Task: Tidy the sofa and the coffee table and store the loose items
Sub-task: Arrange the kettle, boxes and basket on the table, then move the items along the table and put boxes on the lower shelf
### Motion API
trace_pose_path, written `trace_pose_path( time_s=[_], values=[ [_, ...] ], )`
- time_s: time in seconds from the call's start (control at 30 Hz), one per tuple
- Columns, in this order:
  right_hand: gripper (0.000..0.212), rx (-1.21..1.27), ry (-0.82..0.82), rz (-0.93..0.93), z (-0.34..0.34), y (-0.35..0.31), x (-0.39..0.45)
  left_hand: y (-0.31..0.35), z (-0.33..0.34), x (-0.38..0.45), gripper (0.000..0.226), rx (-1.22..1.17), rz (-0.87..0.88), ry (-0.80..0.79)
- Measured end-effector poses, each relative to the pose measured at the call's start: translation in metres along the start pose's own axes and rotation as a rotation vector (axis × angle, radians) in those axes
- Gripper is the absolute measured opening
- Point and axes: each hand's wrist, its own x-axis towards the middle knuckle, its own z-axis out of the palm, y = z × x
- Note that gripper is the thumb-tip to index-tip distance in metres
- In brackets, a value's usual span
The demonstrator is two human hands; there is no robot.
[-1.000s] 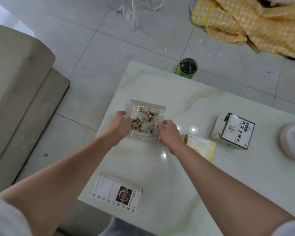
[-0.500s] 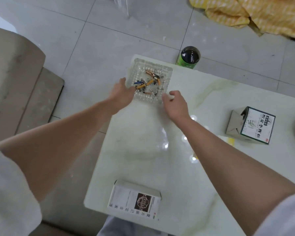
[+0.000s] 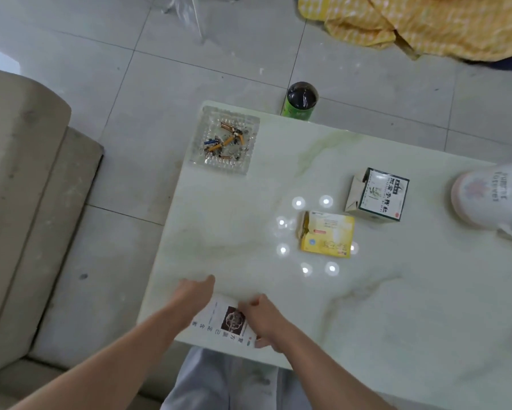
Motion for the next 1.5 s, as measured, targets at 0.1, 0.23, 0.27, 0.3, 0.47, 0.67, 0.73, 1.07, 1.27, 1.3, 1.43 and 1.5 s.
trace_pose_path(
  time_s=[0.1, 0.23, 0.27, 0.3, 0.47, 0.67, 0.73, 1.07, 1.27, 1.3, 1.43, 1.5],
  values=[
    [0.045, -0.11, 0.173, -0.122, -0.037, -0.003, -0.008, 0.041, 0.013, -0.024, 0.068, 0.085, 0.203, 0.101],
    [0.055, -0.145, 0.559, -0.316, -0.138, -0.022, -0.031, 0.122, 0.031, -0.066, 0.054, 0.039, 0.438, 0.092],
    [0.055, -0.117, 0.655, -0.362, -0.164, -0.027, -0.039, 0.141, 0.036, -0.075, 0.05, -0.005, 0.506, 0.081],
    [0.054, -0.079, 0.742, -0.407, -0.19, -0.031, -0.047, 0.16, 0.043, -0.083, 0.044, -0.059, 0.575, 0.069],
    [0.051, 0.112, 0.955, -0.486, -0.298, -0.042, -0.057, 0.247, 0.087, -0.118, 0.039, -0.145, 0.784, -0.015],
    [0.046, 0.483, 0.762, -0.465, -0.341, -0.023, -0.026, 0.284, 0.137, -0.121, 0.045, -0.133, 0.805, -0.081],
    [0.045, 0.572, 0.749, -0.503, -0.352, -0.018, -0.023, 0.292, 0.15, -0.123, 0.045, -0.182, 0.808, -0.09],
    [0.054, 0.632, 0.654, -0.446, -0.388, 0.052, -0.071, 0.293, 0.182, -0.187, 0.056, -0.063, 0.929, 0.455],
    [0.035, 0.671, 0.64, -0.342, -0.364, 0.155, -0.146, 0.244, 0.22, -0.273, 0.044, 0.081, 1.203, 0.24],
    [0.034, 0.655, 0.639, -0.335, -0.36, 0.168, -0.159, 0.237, 0.228, -0.287, 0.043, 0.106, 1.231, 0.188],
    [0.029, 0.512, 0.675, -0.373, -0.357, 0.222, -0.246, 0.199, 0.266, -0.371, 0.036, 0.209, 1.316, -0.01],
    [0.031, 0.465, 0.738, -0.4, -0.367, 0.251, -0.295, 0.188, 0.287, -0.425, 0.035, 0.29, 1.373, -0.064]
  ],
)
